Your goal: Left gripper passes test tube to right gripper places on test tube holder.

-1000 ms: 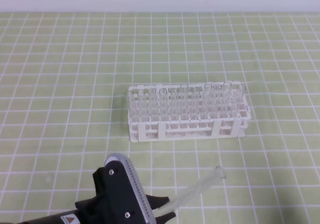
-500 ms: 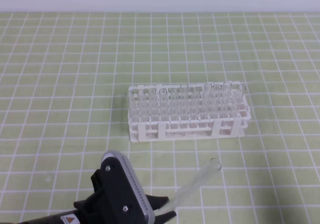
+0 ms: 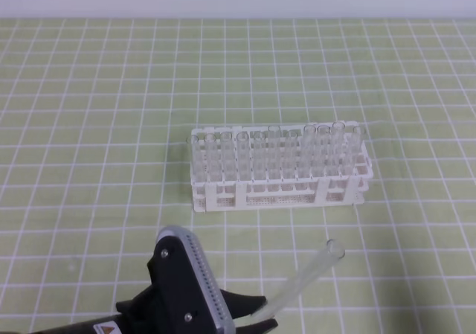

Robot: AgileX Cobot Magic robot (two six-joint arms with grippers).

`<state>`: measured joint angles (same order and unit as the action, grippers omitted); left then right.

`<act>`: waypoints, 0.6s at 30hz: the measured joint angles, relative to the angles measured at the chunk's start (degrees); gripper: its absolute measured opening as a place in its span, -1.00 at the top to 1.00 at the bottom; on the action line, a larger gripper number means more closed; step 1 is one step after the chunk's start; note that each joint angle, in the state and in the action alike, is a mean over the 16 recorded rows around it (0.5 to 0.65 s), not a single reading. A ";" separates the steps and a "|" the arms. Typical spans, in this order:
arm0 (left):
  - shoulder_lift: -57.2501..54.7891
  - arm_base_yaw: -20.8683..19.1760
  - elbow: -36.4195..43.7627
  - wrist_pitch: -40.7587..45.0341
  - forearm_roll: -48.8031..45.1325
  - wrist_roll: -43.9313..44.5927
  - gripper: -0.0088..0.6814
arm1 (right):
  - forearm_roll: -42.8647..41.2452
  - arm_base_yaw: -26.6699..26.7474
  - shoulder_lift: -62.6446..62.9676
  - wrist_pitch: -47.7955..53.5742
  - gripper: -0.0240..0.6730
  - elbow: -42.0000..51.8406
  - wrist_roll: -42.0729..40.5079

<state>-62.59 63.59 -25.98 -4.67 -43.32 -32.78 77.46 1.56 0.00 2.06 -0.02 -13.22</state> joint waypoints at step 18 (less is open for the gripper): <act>-15.52 0.00 -1.03 -22.85 0.01 0.52 0.81 | 11.97 0.00 -0.02 30.36 0.24 -11.82 -38.68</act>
<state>-78.11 63.59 -27.00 -27.52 -43.31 -32.26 89.43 1.56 -0.02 32.42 -11.84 -51.89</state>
